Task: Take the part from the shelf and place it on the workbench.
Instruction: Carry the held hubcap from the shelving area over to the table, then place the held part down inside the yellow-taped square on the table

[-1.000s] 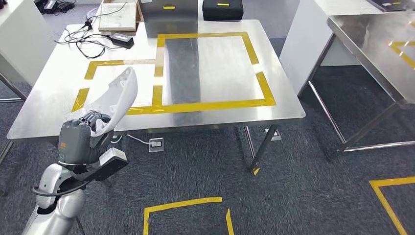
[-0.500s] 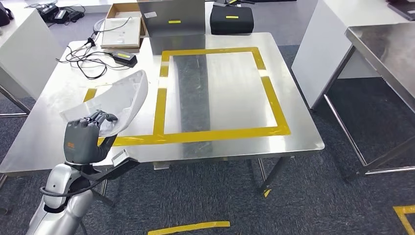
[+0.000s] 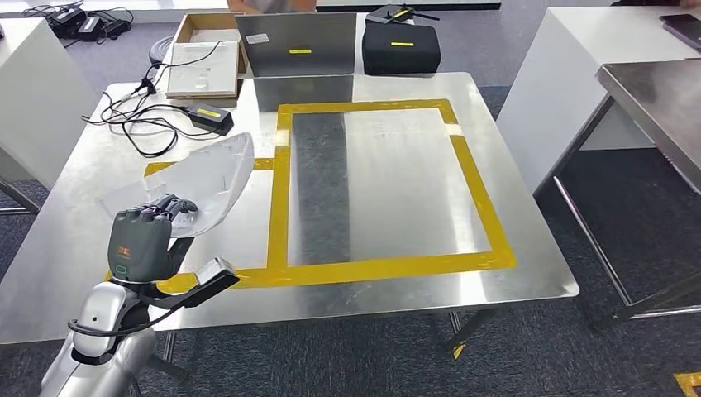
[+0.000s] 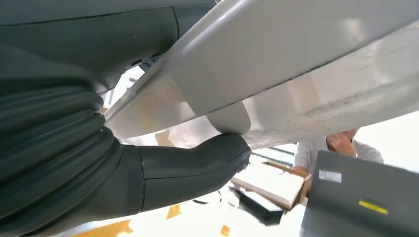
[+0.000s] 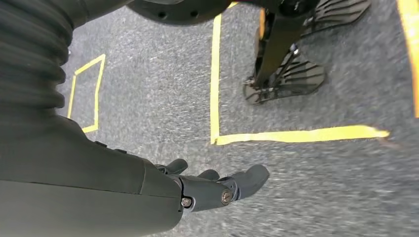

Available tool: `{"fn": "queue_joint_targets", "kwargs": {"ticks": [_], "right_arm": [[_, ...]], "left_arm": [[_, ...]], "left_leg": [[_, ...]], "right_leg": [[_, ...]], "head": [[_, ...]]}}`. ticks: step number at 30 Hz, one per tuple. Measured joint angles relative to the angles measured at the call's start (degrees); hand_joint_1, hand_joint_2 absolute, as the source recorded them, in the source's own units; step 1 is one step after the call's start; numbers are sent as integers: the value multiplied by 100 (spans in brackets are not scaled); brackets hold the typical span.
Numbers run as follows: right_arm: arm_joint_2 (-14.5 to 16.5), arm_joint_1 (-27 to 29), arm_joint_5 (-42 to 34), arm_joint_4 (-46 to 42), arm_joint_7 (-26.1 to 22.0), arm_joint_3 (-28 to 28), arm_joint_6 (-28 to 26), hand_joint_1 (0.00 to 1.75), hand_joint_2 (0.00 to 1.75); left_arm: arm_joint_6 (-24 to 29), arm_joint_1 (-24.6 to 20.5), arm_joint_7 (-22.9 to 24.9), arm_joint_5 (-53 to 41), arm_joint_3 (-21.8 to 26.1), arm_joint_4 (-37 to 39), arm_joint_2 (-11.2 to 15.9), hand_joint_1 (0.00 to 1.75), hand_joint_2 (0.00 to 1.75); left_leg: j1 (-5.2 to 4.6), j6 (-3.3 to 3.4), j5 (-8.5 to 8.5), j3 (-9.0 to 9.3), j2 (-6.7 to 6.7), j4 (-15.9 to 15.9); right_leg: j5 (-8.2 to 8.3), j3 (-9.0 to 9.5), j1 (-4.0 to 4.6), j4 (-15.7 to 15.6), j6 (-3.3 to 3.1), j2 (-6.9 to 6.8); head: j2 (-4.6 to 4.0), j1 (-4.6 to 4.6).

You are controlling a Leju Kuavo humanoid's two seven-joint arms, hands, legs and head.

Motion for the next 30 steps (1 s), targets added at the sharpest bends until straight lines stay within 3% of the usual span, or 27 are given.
{"fn": "queue_joint_targets", "kwargs": {"ticks": [2,3,4,5,7,9,13,15,19,22,26,30], "right_arm": [[3,-7,1,0,2,0,1,0,175],[4,-5,2,0,4,0,1,0,175],[4,0,3,0,5,0,1,0,175],[5,4,5,0,6,0,1,0,175],[5,6,10,0,8,0,1,0,175],[5,-9,13,0,13,0,-1,0,175],[20,-19,16,0,13,-1,-9,0,175],[20,-16,20,0,8,-2,-10,0,175],[19,-12,38,0,14,-3,-10,0,0],[20,-10,57,0,19,-6,-12,0,0],[20,-13,80,0,18,-7,-15,0,0],[20,-12,103,0,23,-7,-17,0,0]], "left_arm": [[-162,-18,41,-65,-2,84,2,175,175],[-254,-20,73,-108,-4,146,-2,175,175],[-336,-18,102,-147,-7,217,-8,175,175],[-408,-17,126,-176,-9,291,-16,175,175],[-536,-30,171,-226,-13,434,-39,175,175],[-666,-59,234,-279,-21,572,-71,175,175],[-843,-162,306,-336,-52,854,-109,175,175],[-890,-251,314,-338,-62,1038,-119,175,175],[-871,-400,320,-407,-38,1473,-122,0,175],[-756,-418,385,-562,14,1684,-138,0,175],[-702,-420,507,-768,71,1805,-180,0,0],[-777,-421,651,-968,133,1840,-216,0,0]], "left_leg": [[-3,38,-59,43,7,-11],[-5,43,-89,64,6,-11],[-6,43,-118,94,4,-10],[-6,39,-147,133,2,-10],[-6,21,-200,219,0,-10],[-26,-24,-246,264,-8,-1],[-55,-42,-306,306,-8,-23],[-53,-88,-273,331,-6,-55],[-53,-125,-250,356,-7,-90],[-53,-130,-250,362,-7,-100],[-52,-141,-257,363,-8,-103],[-52,-142,-260,363,-8,-104]], "right_leg": [[-255,-484,-22,763,64,-33],[-300,-722,-29,1069,80,-36],[-228,-874,-33,1188,86,-38],[-42,-916,-36,1083,82,-39],[499,-723,-29,359,40,-51],[793,-520,-5,-249,-21,-66],[817,-463,4,-394,-47,-62],[823,-457,6,-394,-71,-54],[816,-451,6,-394,-100,-50],[808,-449,7,-394,-113,-50],[799,-447,6,-394,-125,-52],[796,-446,-1,-396,-128,-51]], "head": [[0,9],[0,10],[0,11],[0,10],[0,10],[0,8],[0,4],[0,4],[0,4],[0,3],[0,5],[0,5]]}}
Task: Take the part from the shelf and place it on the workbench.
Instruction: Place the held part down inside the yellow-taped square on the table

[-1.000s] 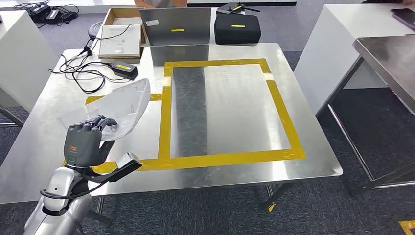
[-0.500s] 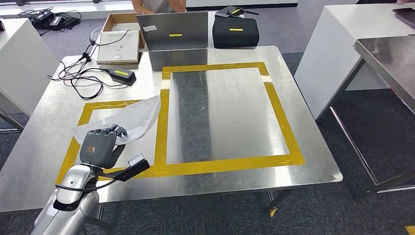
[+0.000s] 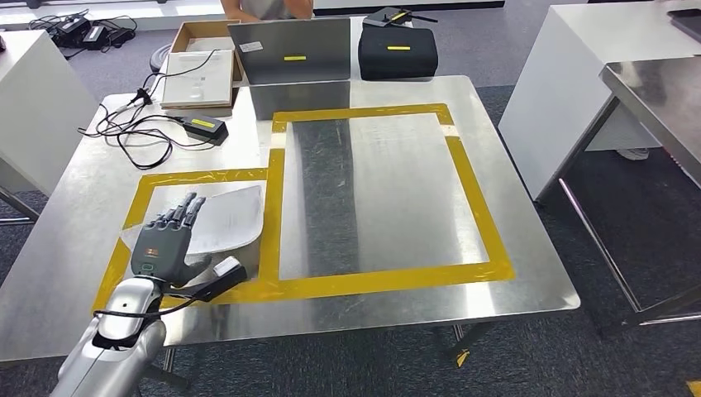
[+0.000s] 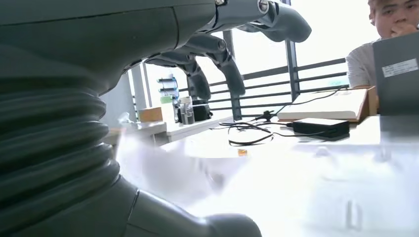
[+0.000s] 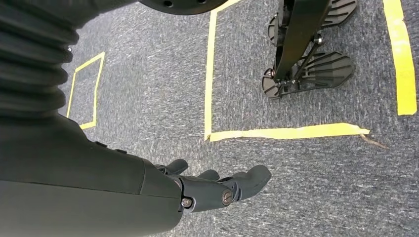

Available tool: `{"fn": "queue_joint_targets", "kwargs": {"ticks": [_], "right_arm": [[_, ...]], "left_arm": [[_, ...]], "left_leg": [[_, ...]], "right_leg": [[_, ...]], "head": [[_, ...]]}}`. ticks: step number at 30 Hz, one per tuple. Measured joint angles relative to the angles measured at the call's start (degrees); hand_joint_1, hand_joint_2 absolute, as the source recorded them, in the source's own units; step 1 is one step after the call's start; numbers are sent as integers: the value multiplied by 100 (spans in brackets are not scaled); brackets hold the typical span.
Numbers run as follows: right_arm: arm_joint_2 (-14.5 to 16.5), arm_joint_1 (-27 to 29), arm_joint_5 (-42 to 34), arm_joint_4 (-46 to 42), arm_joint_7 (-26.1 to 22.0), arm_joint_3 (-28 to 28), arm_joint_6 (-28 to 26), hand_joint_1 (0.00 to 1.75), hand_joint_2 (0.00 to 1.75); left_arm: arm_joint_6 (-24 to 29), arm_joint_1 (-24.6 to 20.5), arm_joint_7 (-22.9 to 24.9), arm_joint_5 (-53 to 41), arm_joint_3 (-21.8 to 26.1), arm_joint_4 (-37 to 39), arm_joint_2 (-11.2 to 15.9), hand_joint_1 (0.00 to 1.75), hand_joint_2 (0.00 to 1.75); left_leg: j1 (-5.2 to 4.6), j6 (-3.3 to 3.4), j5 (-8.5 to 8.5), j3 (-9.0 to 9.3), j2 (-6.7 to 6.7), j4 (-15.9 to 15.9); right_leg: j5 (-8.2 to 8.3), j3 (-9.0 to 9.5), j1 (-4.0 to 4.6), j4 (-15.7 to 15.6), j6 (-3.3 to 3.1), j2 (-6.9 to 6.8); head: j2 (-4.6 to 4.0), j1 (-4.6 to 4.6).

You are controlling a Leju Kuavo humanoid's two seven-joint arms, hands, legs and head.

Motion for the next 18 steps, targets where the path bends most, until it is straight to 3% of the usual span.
{"fn": "queue_joint_targets", "kwargs": {"ticks": [14,15,16,18], "right_arm": [[0,3,2,0,1,-14,-10,0,0],[7,5,2,0,6,-23,-14,0,0],[9,5,3,0,10,-42,-21,0,0],[13,10,5,0,15,-74,-30,0,0]], "left_arm": [[364,31,104,-127,121,-178,-93,0,0],[474,56,114,-128,139,-279,-99,0,0],[643,103,79,-50,155,-534,-115,0,0],[873,210,-26,125,168,-1056,-145,0,0]], "left_leg": [[-2,3,-2,0,-1,1],[-11,25,3,2,-4,-1],[11,59,61,43,5,-93],[64,117,182,108,34,-272]], "right_leg": [[1,4,-8,-4,3,-1],[16,17,-16,-21,21,-3],[-75,-17,-21,85,65,-4],[-405,-230,-63,626,184,-7]], "head": [[0,0],[0,-1],[0,5],[0,17]]}}
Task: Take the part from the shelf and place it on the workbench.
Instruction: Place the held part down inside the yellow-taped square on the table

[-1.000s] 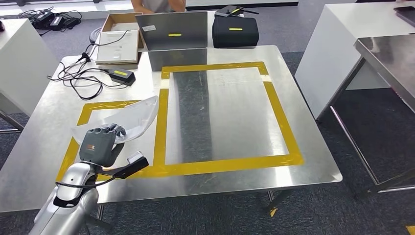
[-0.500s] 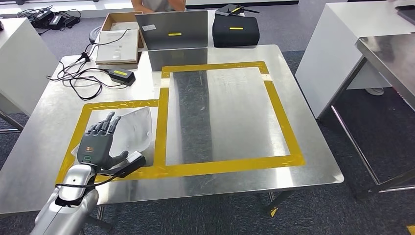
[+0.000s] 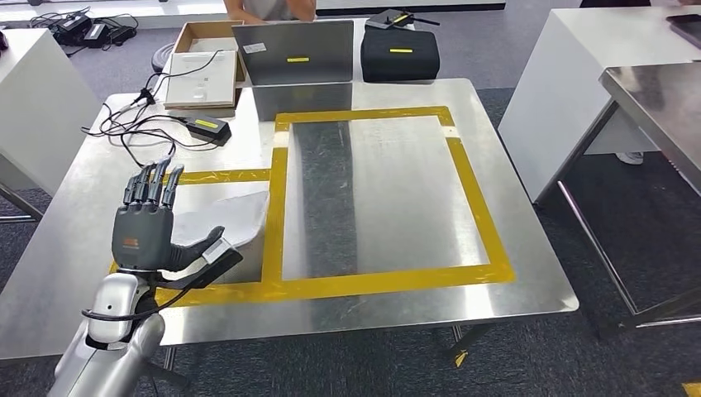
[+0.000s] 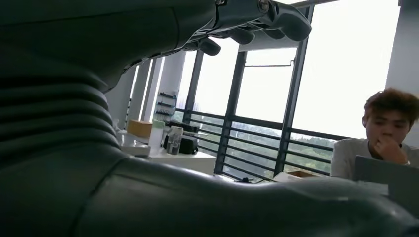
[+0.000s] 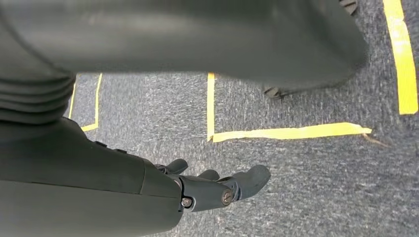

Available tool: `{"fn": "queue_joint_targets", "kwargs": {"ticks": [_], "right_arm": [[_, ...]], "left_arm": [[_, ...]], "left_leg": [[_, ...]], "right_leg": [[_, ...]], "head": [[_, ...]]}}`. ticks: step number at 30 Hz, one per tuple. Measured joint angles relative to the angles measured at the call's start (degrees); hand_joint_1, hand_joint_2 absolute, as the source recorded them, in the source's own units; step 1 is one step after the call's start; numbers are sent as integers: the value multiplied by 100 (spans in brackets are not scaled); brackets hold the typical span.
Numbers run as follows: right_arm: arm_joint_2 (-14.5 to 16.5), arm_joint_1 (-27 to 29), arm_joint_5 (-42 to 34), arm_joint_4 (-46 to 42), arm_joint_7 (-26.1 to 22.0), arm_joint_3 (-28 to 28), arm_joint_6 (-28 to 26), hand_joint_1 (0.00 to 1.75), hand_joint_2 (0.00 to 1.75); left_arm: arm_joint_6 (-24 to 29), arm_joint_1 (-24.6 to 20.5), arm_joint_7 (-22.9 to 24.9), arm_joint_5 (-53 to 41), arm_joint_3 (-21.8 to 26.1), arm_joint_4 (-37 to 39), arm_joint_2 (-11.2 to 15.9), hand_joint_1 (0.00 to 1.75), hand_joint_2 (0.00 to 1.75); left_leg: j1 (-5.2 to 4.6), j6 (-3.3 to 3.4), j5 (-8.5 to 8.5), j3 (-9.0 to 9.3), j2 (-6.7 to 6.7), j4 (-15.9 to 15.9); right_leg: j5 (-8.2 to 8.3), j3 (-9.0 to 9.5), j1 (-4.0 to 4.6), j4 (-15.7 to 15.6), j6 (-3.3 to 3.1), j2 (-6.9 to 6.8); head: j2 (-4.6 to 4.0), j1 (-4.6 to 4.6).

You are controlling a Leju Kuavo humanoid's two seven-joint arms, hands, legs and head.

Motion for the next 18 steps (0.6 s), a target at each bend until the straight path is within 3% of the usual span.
{"fn": "queue_joint_targets", "kwargs": {"ticks": [1,2,3,4,6,7,9,10,12,14,16,18], "right_arm": [[-4,2,1,0,-2,-11,-4,0,0],[-5,6,1,0,-6,-13,-4,0,0],[-5,8,1,0,-14,-14,-4,0,0],[-5,8,0,0,-24,-15,-4,0,0],[6,-6,-1,1,-46,-17,-1,0,0],[16,-16,-1,2,-58,-20,4,0,0],[35,-23,-2,3,-74,-34,12,0,0],[33,-21,-3,2,-79,-46,13,0,0],[32,-21,-5,2,-76,-62,5,0,0],[33,-20,-8,2,-56,-68,-4,0,0],[33,-17,-11,2,-33,-75,-14,0,0],[33,-16,-16,2,-20,-88,-22,0,0]], "left_arm": [[69,58,-62,87,-13,-233,-15,0,0],[77,103,-82,95,-35,-331,-20,0,0],[83,145,-93,95,-63,-415,-22,0,0],[87,176,-102,90,-94,-483,-24,0,0],[98,211,-105,76,-145,-600,-25,0,0],[105,224,-105,69,-162,-656,-21,0,0],[121,247,-103,61,-192,-757,-16,0,0],[128,259,-101,58,-207,-791,-13,0,0],[139,293,-93,56,-239,-834,-3,0,0],[147,327,-86,55,-261,-870,14,0,0],[153,351,-86,55,-274,-898,22,0,0],[155,381,-89,55,-281,-902,30,0,0]], "left_leg": [[43,1,59,20,20,-81],[62,-19,68,-8,27,-66],[91,-48,76,-42,31,-41],[129,-89,82,-85,31,0],[191,-217,71,-194,26,139],[204,-288,54,-242,19,215],[196,-408,54,-283,9,275],[203,-447,75,-281,5,260],[219,-500,43,-313,7,277],[208,-490,-338,-475,8,693],[163,-446,-875,-704,7,1455],[111,-378,-1112,-715,6,1860]], "right_leg": [[-206,-163,-29,386,58,-1],[-279,-264,-71,623,102,-2],[-249,-270,-113,660,150,-4],[-125,-164,-157,474,204,-8],[150,200,-235,-205,321,-7],[227,310,-250,-429,314,5],[244,301,-234,-478,192,28],[271,279,-232,-464,97,29],[336,225,-224,-458,-29,13],[433,143,-204,-472,-125,-1],[526,33,-159,-473,-174,-8],[616,-91,-100,-471,-200,-13]], "head": [[0,7],[0,7],[0,7],[0,7],[0,15],[0,19],[0,15],[0,9],[0,-6],[0,-21],[0,-24],[0,-24]]}}
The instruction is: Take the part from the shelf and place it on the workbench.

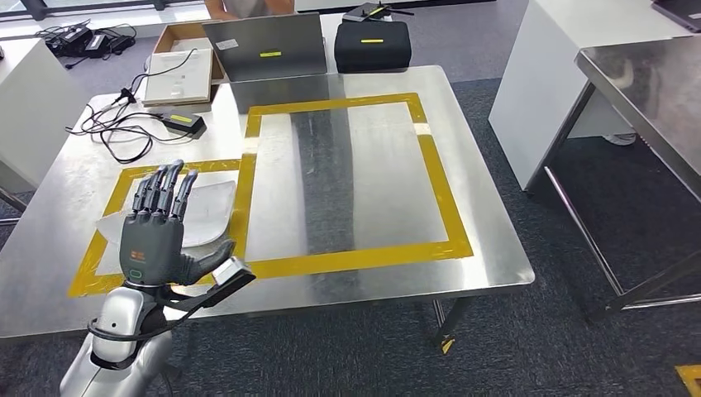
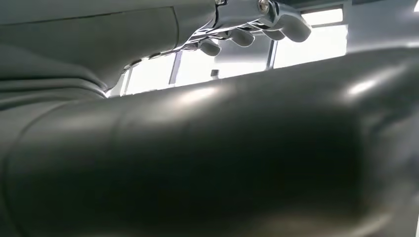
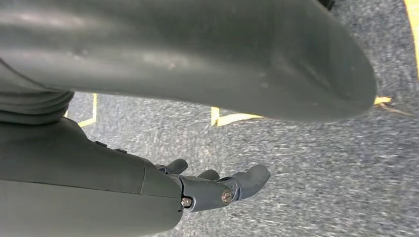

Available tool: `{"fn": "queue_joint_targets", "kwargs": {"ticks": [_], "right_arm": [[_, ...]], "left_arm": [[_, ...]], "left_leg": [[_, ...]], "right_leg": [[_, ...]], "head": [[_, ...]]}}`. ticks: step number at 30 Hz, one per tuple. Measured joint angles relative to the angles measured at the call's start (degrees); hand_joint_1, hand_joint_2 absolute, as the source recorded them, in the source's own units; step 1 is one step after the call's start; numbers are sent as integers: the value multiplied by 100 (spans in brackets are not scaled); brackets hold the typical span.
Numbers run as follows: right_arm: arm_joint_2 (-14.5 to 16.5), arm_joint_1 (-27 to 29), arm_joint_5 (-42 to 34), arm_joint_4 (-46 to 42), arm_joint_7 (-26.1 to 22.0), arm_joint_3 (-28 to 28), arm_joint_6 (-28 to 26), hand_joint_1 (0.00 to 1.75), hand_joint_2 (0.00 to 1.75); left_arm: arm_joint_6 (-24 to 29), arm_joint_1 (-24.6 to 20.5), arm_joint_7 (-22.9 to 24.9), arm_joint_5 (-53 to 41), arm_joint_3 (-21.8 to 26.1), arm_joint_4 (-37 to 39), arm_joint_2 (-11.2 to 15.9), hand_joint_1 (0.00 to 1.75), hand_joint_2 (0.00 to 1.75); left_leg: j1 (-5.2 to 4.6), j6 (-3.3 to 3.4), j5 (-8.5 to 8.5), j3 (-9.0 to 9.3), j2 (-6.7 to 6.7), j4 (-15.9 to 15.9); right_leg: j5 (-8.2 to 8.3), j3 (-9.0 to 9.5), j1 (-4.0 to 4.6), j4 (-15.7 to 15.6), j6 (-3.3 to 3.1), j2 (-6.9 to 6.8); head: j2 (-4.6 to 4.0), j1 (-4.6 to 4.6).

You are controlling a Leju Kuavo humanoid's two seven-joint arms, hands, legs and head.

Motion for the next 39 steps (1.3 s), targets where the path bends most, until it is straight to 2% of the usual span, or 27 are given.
{"fn": "queue_joint_targets", "kwargs": {"ticks": [1,4,5,6,9,10,11,13,14,15,16,18,20,21,23,24,25,27,29,30,31,32,33,35,36,37,39], "right_arm": [[0,0,-2,0,3,-7,-2,0,0],[10,-3,-12,0,3,-19,-11,0,0],[17,-4,-16,0,2,-22,-15,0,0],[24,-5,-20,0,-1,-26,-20,0,0],[27,1,-27,0,-3,-52,-27,0,0],[30,6,-28,0,-3,-61,-26,0,0],[31,9,-28,0,-4,-67,-26,0,0],[33,6,-28,0,-8,-70,-25,0,0],[32,3,-28,0,-9,-72,-26,0,0],[31,0,-28,0,-9,-75,-26,0,0],[31,-1,-28,0,-7,-79,-27,0,0],[31,-5,-29,0,-3,-84,-28,0,0],[30,-19,-32,0,-1,-86,-32,0,0],[28,-26,-34,0,2,-88,-35,0,0],[27,-26,-42,1,14,-98,-45,0,0],[27,-28,-46,1,19,-105,-50,0,0],[27,-33,-50,2,22,-111,-53,0,0],[26,-41,-55,2,21,-118,-56,0,0],[24,-40,-52,2,20,-120,-57,0,0],[24,-39,-49,2,21,-121,-57,0,0],[24,-38,-45,2,22,-122,-57,0,0],[24,-37,-40,2,23,-122,-57,0,0],[25,-37,-37,2,27,-123,-57,0,0],[25,-36,-32,2,37,-125,-61,0,0],[25,-35,-31,2,41,-127,-64,0,0],[24,-34,-31,2,46,-132,-68,0,0],[23,-19,-31,2,60,-149,-70,0,0]], "left_arm": [[0,11,-2,-1,-3,0,4,0,0],[1,8,-5,-1,-10,-14,8,0,0],[3,-1,-6,-1,-14,-22,8,0,0],[5,-7,-7,-1,-17,-29,7,0,0],[8,-17,-6,-2,-28,-28,5,0,0],[8,-20,-6,-2,-36,-26,3,0,0],[7,-25,-6,-2,-44,-24,1,0,0],[7,-25,-6,-2,-58,-12,-3,0,0],[7,-23,-6,-2,-61,0,-4,0,0],[7,-20,-6,-2,-64,14,-4,0,0],[7,-17,-7,-2,-67,27,-4,0,0],[7,-10,-9,-2,-73,44,-3,0,0],[5,-9,-12,-2,-78,46,-2,0,0],[4,-15,-13,-1,-80,48,-1,0,0],[-1,-27,-19,9,-90,55,1,0,0],[-1,-31,-22,24,-96,62,2,0,0],[-3,-30,-26,42,-104,77,6,0,0],[-7,-22,-25,85,-117,135,21,0,0],[1,7,-3,108,-127,239,40,0,0],[12,33,20,109,-131,312,49,0,0],[32,66,50,108,-133,402,56,0,0],[62,100,81,107,-132,498,63,0,0],[99,134,104,107,-125,591,69,0,0],[201,204,132,120,-77,780,76,0,0],[251,245,143,133,-34,873,80,0,0],[293,290,154,146,18,970,83,0,0],[345,384,169,160,114,1146,90,0,0]], "left_leg": [[-31,57,26,167,-1,-126],[-151,251,258,981,-2,-1235],[-185,283,306,1120,-2,-1464],[-214,302,333,1156,-3,-1556],[-218,377,510,1092,5,-1598],[-203,413,583,1057,13,-1626],[-187,447,661,1003,20,-1649],[-191,488,789,855,27,-1649],[-193,493,849,769,30,-1639],[-194,488,903,682,33,-1625],[-192,477,956,590,36,-1603],[-185,443,1051,417,37,-1542],[-191,386,1131,308,39,-1489],[-194,352,1170,290,41,-1475],[-192,282,1255,295,41,-1501],[-186,246,1259,278,36,-1501],[-180,210,1169,231,28,-1453],[-160,146,698,68,14,-1056],[-139,96,212,-92,10,-354],[-129,78,141,-101,10,-85],[-119,67,199,-28,10,30],[-108,64,340,142,10,-56],[-98,65,478,404,10,-321],[-101,96,473,1018,-3,-1109],[-112,128,403,1216,-13,-1413],[-131,173,337,1311,-22,-1590],[-151,290,397,1260,-15,-1650]], "right_leg": [[47,-59,29,0,-6,0],[179,-169,82,-4,14,5],[219,-176,84,-14,41,3],[258,-173,79,-32,75,1],[322,-192,59,-69,185,3],[205,-232,58,11,210,6],[-20,-299,58,202,230,10],[-593,-440,50,810,259,8],[-768,-471,48,1103,273,9],[-808,-439,47,1270,284,8],[-729,-320,46,1271,289,7],[-498,151,44,779,283,4],[-494,603,68,139,227,9],[-543,706,82,-46,184,12],[-493,685,101,-101,91,14],[-450,653,92,-126,48,2],[-381,608,84,-142,4,-9],[-243,476,67,-163,-58,-30],[-108,314,65,-159,-69,-32],[-40,232,64,-156,-62,-32],[29,147,62,-154,-50,-33],[95,68,58,-151,-33,-33],[156,-7,52,-146,-10,-33],[265,-106,54,-137,55,-29],[314,-120,58,-138,93,-26],[364,-121,58,-152,133,-24],[440,-126,39,-180,217,-16]], "head": [[0,1],[0,4],[0,-4],[0,-11],[0,-32],[0,-25],[0,-15],[0,4],[0,5],[0,4],[0,6],[0,6],[0,1],[0,2],[0,1],[0,6],[0,4],[0,-1],[0,-3],[0,-3],[0,-3],[0,-3],[0,-3],[0,2],[0,5],[0,7],[0,1]]}}
